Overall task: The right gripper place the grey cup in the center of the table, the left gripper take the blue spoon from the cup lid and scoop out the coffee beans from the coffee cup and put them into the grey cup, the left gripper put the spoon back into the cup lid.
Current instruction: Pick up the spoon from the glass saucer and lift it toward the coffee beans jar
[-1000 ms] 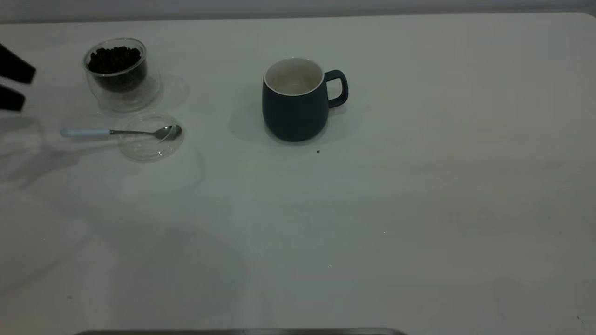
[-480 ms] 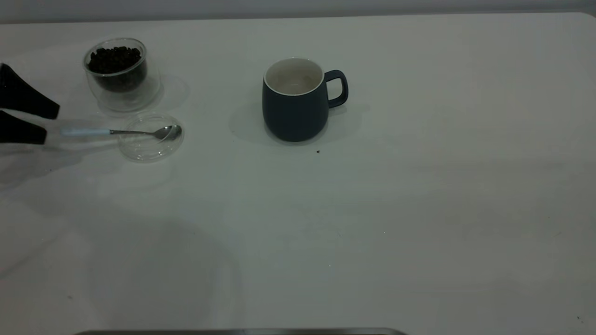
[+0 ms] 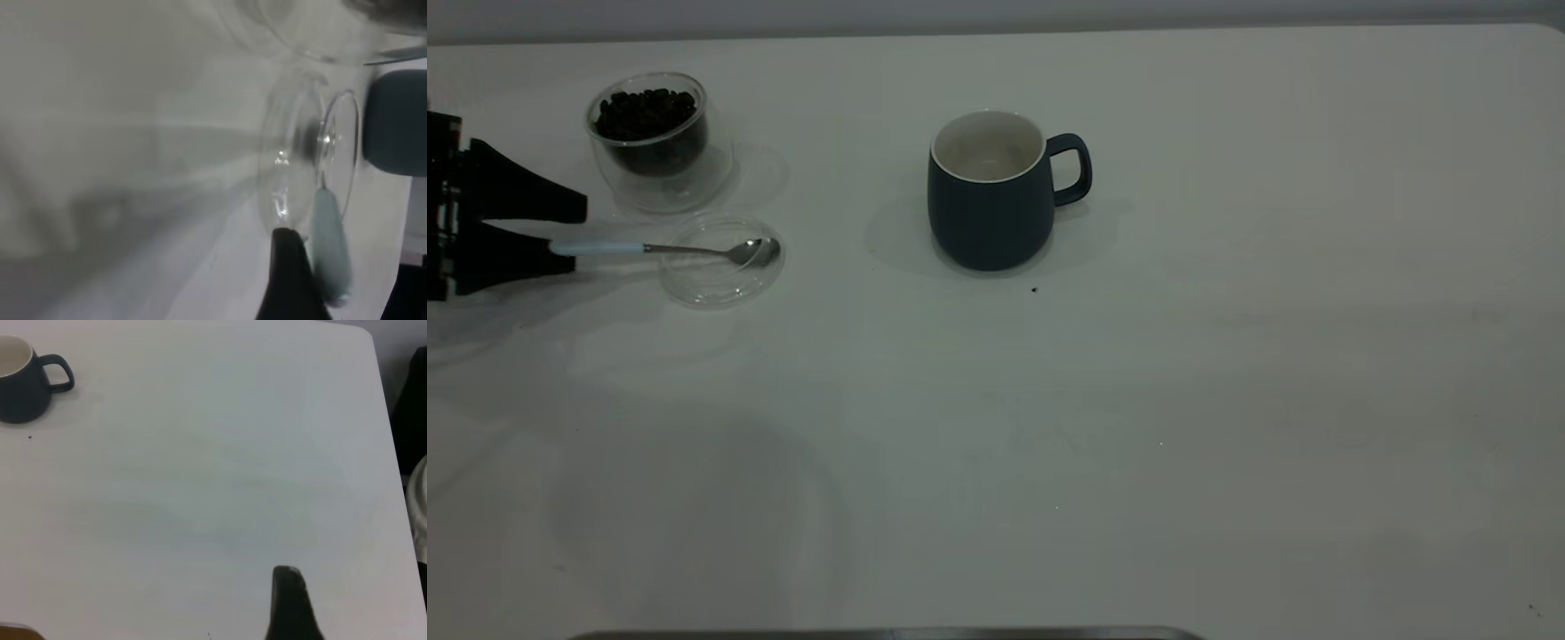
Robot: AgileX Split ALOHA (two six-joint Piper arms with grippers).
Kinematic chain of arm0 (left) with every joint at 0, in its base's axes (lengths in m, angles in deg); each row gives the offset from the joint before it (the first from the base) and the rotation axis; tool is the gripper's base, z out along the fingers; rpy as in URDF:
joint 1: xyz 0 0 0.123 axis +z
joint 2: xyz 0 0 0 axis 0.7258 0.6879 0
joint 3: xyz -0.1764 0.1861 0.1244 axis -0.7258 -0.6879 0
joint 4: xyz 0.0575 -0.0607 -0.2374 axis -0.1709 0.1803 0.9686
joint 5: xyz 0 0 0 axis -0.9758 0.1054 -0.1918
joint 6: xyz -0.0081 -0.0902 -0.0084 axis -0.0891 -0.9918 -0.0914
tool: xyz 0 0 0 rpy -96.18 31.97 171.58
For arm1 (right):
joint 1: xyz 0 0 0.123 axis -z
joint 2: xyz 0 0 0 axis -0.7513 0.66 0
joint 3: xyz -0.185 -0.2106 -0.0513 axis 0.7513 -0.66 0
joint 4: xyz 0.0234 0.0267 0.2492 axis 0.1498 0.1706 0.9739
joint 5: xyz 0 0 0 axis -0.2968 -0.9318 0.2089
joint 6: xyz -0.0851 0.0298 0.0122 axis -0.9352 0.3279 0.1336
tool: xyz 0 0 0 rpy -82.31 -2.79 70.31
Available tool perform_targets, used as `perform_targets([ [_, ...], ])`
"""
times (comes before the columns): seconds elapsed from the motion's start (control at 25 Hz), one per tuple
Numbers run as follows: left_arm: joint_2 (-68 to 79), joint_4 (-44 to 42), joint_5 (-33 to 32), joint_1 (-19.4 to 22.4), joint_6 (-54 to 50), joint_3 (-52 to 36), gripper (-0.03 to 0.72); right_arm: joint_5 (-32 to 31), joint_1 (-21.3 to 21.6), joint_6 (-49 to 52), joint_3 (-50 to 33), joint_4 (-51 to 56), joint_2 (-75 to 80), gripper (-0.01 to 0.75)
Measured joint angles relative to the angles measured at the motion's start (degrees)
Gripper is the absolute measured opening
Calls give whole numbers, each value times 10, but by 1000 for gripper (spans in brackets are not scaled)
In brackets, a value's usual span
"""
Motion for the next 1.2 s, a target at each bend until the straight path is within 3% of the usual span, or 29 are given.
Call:
perform_targets([
  [0.32, 22, 31, -6, 0, 28, 0, 569, 0, 0, 0, 0, 0, 0, 459],
  [0.68, 40, 42, -55, -4, 22, 36, 569, 0, 0, 0, 0, 0, 0, 459],
  [1.2, 40, -26, -58, -11, -25, 63, 553, 0, 0, 0, 0, 0, 0, 459],
])
